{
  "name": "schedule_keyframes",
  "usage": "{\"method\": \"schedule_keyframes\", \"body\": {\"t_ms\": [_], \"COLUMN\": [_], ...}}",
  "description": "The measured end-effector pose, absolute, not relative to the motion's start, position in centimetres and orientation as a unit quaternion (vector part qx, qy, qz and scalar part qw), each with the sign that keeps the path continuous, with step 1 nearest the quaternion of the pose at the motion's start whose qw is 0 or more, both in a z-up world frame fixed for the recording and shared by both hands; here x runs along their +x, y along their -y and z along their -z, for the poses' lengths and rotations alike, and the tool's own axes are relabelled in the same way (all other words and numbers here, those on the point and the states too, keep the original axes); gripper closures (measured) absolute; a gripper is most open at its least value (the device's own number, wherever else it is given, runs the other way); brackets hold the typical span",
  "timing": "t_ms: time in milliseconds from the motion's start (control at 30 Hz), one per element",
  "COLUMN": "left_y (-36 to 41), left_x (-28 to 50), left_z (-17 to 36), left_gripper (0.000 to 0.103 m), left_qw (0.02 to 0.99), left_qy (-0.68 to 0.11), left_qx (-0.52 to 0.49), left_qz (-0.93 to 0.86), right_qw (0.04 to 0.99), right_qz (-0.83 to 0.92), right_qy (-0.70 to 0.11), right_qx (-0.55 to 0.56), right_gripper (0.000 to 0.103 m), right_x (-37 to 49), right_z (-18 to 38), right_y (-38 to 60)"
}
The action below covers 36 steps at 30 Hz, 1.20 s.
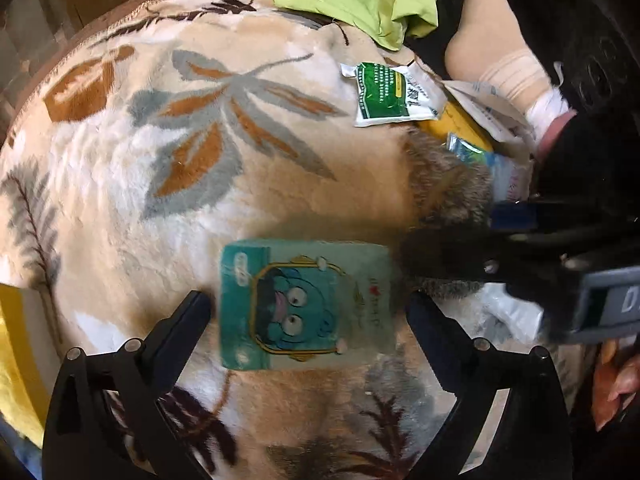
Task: Organize soft objects
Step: 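Grasp the teal tissue pack with the left tool while the right tool grasps the brown fuzzy ball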
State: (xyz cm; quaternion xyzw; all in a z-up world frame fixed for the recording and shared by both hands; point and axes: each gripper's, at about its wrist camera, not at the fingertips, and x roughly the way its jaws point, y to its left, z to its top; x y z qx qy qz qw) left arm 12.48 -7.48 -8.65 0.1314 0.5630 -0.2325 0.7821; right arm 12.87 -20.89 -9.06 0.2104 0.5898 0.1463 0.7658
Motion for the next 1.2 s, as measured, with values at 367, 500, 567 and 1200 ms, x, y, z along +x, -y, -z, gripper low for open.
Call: {"method": "schedule_keyframes", "body": {"t_ms": [367, 500, 567, 1200], "left_y": [3.1, 0.6, -0.6, -14.5], "left_x": [11.5, 9.1, 7.5, -0.3], "left_z": [7.2, 5.5, 4.4, 1.3], "left_gripper": [0.031, 0.031, 0.031, 0.031], "left_qw": [0.806, 0.818, 0.823, 0.848], "left_qy": [-0.556, -0.542, -0.537, -0.521], "left_qx": [0.093, 0.071, 0.058, -0.031], "left_qz": [0.18, 0.177, 0.177, 0.094], "right_qw": [0.752, 0.742, 0.741, 0.703], "right_qz": [-0.19, -0.223, -0.238, -0.314], "right_qy": [-0.571, -0.562, -0.562, -0.622], "right_qx": [0.267, 0.288, 0.28, 0.141], "right_gripper": [0.045, 0.044, 0.044, 0.011], "right_x": [10.9, 9.5, 8.9, 4.8], "right_z": [8.5, 7.1, 6.4, 3.9], "right_y": [20.7, 19.5, 18.2, 7.5]}}
